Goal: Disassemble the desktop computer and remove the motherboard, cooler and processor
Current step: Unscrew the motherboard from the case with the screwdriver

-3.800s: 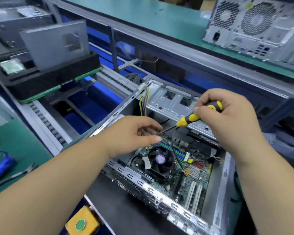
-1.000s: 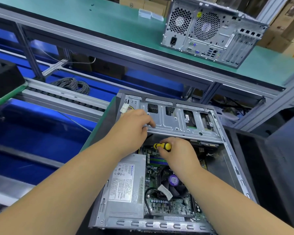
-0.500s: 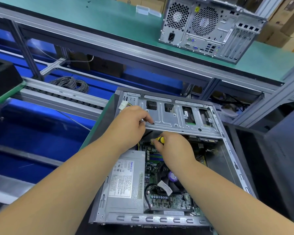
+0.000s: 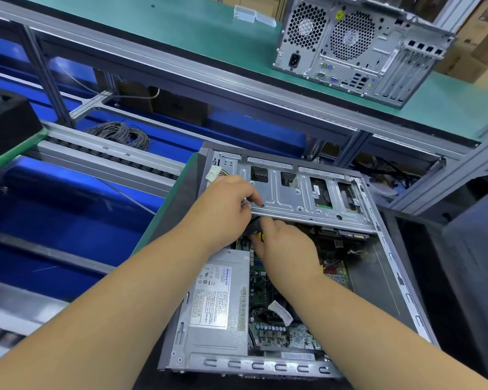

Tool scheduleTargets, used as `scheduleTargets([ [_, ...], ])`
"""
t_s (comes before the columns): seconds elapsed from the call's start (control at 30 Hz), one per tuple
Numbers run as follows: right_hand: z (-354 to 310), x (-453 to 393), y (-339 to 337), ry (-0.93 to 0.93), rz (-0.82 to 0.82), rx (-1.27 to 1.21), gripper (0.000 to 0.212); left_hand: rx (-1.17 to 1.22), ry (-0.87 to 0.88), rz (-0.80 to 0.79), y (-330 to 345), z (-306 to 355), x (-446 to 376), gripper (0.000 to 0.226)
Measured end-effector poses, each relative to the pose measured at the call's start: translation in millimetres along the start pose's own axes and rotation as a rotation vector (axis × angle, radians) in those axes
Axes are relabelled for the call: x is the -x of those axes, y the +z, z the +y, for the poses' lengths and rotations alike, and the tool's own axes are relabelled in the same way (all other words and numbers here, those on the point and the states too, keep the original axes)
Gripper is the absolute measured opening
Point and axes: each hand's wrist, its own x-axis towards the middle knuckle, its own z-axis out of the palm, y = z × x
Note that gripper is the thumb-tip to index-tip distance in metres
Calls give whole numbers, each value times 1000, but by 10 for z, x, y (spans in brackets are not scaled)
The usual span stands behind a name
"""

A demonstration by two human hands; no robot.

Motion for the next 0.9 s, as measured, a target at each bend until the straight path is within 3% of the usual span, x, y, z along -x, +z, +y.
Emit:
scheduleTargets([
  [0.17, 76, -24, -24, -34, 162, -30, 54, -7, 13, 5, -1, -14, 5, 28],
  [0.3, 235, -60, -51, -46, 223, 22, 45, 2, 25, 8, 3, -24, 0, 27],
  [0.43, 295, -77, -10, -117, 258, -78, 35, 4, 24, 7, 9, -28, -5, 27],
  [0.57, 257, -84, 14, -190, 187, -157, 20, 6, 22, 7, 3, -30, -5, 28],
  [0.9, 293, -110, -32, -289, 164, -121, 27, -20, 25, 6, -5, -3, 0, 29],
])
